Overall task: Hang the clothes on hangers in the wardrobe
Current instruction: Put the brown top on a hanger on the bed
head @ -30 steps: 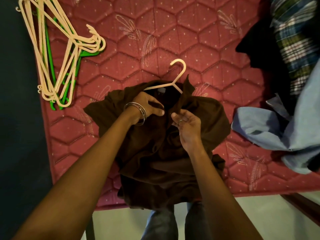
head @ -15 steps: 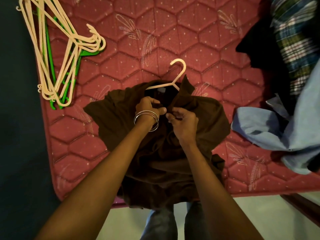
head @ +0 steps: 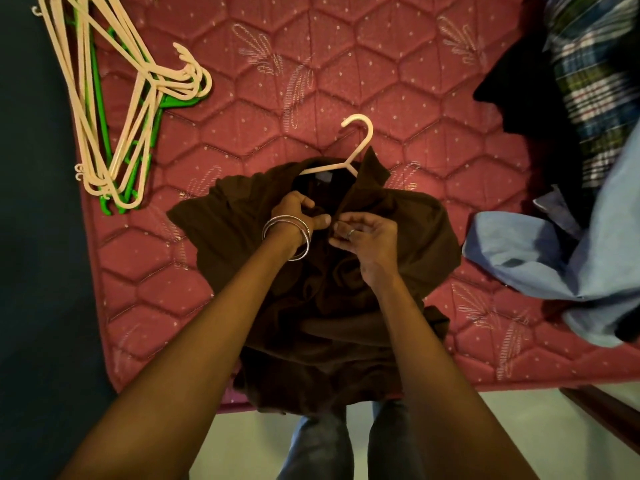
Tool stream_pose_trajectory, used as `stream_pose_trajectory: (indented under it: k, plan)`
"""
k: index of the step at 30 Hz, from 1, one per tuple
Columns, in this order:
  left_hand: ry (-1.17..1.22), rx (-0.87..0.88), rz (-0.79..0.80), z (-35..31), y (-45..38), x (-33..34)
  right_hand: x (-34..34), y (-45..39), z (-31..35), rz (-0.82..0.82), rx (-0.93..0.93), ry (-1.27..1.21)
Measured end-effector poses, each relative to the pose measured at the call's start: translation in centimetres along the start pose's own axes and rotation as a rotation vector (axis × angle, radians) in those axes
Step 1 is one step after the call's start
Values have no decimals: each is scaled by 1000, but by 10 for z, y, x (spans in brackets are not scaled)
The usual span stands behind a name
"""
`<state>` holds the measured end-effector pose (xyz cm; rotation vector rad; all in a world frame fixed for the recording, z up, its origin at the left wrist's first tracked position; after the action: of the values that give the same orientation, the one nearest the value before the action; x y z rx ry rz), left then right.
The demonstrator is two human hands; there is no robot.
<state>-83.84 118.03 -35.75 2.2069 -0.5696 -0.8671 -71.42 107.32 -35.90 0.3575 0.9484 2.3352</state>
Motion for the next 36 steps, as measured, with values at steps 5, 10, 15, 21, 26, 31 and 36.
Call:
stream_pose_trajectory:
  k: [5,10,15,21,26,31,36]
  plan:
    - [37,-96,76,9,-6,4,9,-5,14,64,-103,315]
    - [148,-126,111,7,-3,10,23,0,35,-29,-336,902]
    - [82,-101,16,7,-3,7,27,25,34,-200,-517,895]
    - [-3,-116,24,12,-6,18,30,54,44,-328,-730,901]
    - [-338,46,90,-8,-3,21,29,52,41,-308,-771,931]
    - [-279,75,99,-5,-2,24,22,32,26,-178,-618,819]
    - [-90,44,104,4,-3,24,9,20,24,-156,-575,771]
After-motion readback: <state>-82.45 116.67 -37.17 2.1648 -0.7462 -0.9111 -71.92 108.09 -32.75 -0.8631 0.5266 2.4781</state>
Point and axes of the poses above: each hand's wrist, its own y-axis away from the middle knuckle, its own x-axis out of the palm, z = x × y, the point moved 10 cm from there along -y, towards the middle knuckle, and after that the axes turned 5 degrees about y, right-handed, at the moved point
